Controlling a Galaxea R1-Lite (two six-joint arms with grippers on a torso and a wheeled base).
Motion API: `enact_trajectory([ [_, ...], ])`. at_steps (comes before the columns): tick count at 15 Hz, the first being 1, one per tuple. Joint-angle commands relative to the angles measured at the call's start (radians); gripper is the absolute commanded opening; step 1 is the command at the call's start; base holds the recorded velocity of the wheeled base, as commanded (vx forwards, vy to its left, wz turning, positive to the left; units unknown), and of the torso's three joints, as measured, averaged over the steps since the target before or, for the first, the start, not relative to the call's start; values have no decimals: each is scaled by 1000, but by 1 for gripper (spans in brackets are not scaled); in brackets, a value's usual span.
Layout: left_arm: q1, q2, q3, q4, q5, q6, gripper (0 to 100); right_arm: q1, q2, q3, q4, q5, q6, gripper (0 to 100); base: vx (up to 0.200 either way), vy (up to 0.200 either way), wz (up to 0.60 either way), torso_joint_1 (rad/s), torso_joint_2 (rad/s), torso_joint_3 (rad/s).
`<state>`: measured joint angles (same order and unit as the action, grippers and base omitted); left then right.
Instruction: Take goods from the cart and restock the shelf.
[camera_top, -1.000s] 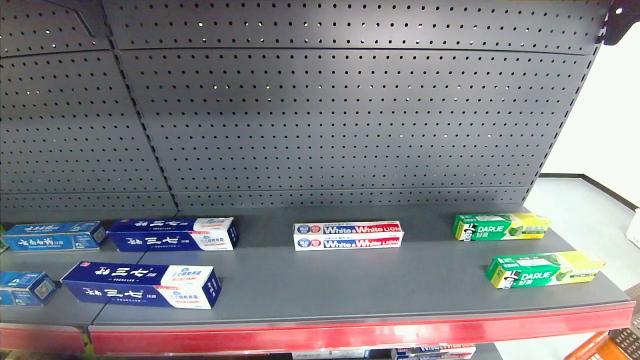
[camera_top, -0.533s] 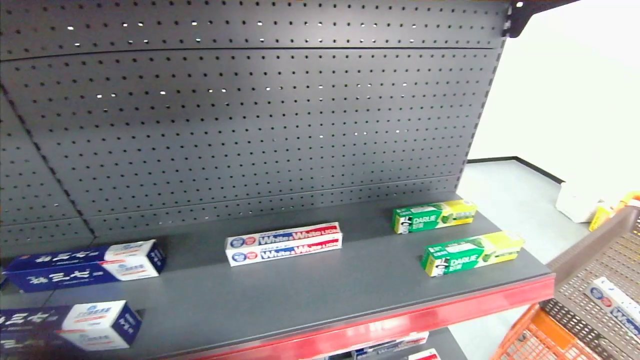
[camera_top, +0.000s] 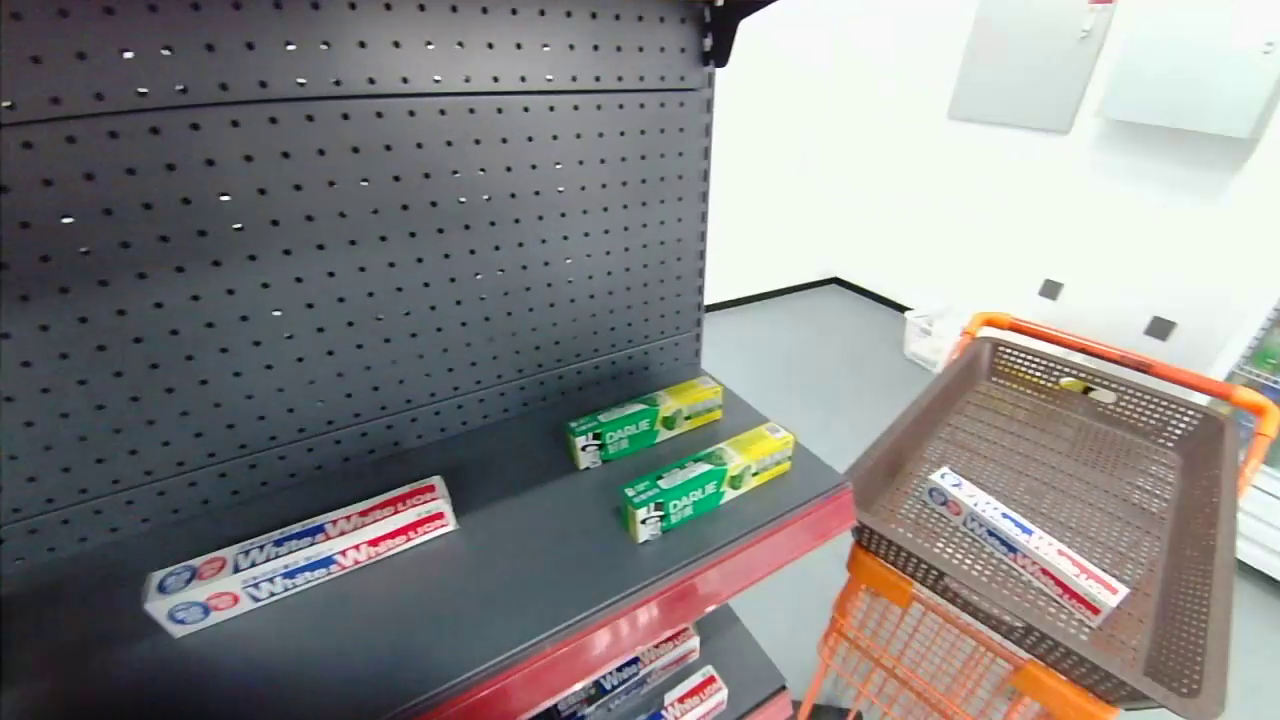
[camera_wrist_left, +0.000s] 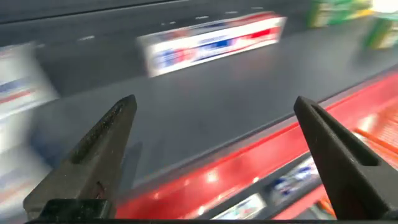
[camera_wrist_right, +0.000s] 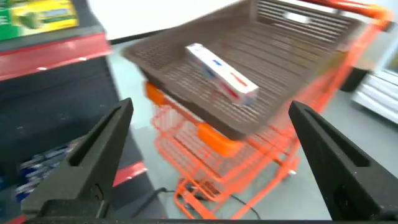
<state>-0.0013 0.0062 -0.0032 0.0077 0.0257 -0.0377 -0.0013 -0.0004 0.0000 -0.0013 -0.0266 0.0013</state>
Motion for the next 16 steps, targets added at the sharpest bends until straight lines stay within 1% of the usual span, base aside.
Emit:
enact_trajectory([
  [1,0,1,0,0,0,-1,100,1,0,0,0,1,0,100,0,0,-600,-2,2,-2],
  [4,0,0,3,-8,6,1,100,0,0,0,0,-1,0,100,0,0,-600,2,4,5],
  [13,0,0,3,-8,5,-1,100,0,0,0,1,1,-4,100,0,0,0,0,0,0],
  [14,0,0,3,-8,5,-1,100,12,45,-2,6,-1,-1,100,0,0,0,0,0,0],
  [15,0,0,3,-8,6,-1,100,29,128,-72,6,7,9,100,0,0,0,0,0,0],
  [16,0,0,3,-8,5,-1,100,46,369,-311,30,10,11,100,0,0,0,0,0,0],
])
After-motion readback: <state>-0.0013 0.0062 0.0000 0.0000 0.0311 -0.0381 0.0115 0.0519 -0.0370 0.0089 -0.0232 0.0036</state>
